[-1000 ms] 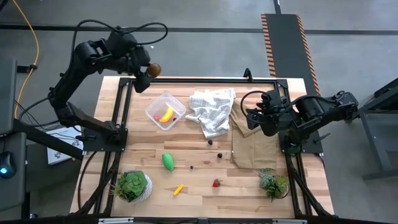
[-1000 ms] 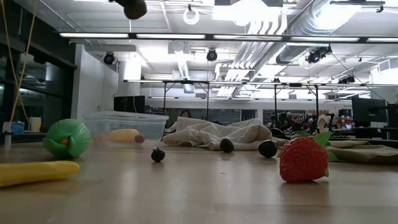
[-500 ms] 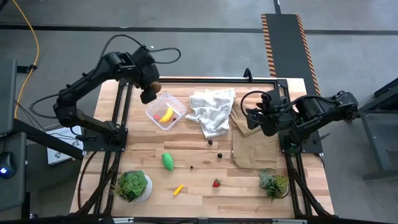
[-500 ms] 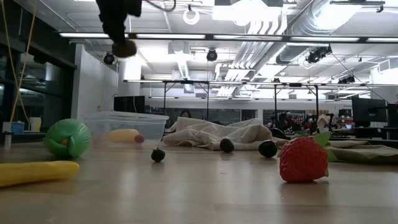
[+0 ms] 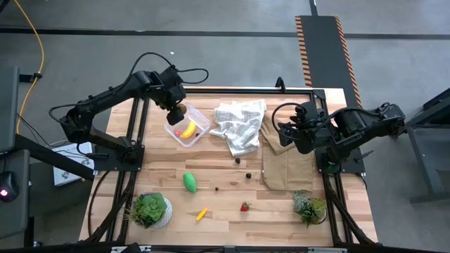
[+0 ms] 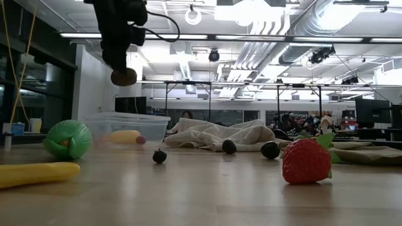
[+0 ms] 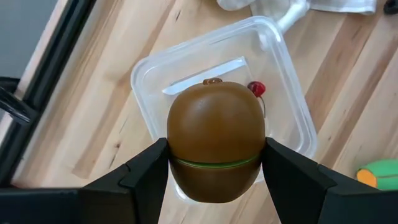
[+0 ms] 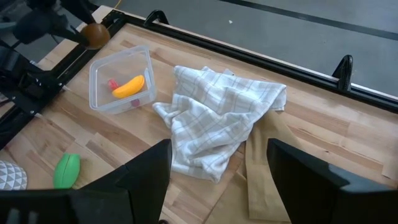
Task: Pick and placing Produce into tupperware
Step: Put the brown kiwi into the transparent bin
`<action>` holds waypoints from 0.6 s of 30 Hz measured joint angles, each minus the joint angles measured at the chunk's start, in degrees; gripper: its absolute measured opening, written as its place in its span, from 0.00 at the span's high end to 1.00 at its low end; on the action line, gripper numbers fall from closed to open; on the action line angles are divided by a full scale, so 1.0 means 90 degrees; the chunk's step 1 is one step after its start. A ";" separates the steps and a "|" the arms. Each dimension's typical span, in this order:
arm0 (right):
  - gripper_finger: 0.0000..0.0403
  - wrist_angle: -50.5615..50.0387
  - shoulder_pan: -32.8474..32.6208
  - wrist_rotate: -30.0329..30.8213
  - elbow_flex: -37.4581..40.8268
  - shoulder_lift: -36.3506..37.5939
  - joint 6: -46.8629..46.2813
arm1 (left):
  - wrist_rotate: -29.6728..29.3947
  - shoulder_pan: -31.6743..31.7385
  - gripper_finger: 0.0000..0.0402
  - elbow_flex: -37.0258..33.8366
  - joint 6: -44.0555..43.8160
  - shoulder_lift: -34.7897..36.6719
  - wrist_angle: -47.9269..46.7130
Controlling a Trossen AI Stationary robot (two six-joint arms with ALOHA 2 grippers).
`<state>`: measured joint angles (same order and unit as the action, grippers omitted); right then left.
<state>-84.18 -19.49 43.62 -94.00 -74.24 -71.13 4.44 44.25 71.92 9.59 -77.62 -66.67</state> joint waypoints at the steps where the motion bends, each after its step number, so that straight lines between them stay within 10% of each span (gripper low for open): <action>1: 0.37 0.0000 0.0000 0.0001 0.0000 0.0000 0.0000 | 0.0000 0.0000 0.45 -0.0081 -0.0058 0.0000 0.0088; 18: 0.37 -0.0002 0.0000 0.0000 -0.0002 0.0000 0.0000 | 0.0076 0.0000 0.45 -0.1426 -0.0656 -0.0015 0.1438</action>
<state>-84.20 -19.49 43.62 -94.02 -74.24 -71.13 5.13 44.25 59.08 3.68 -77.76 -53.73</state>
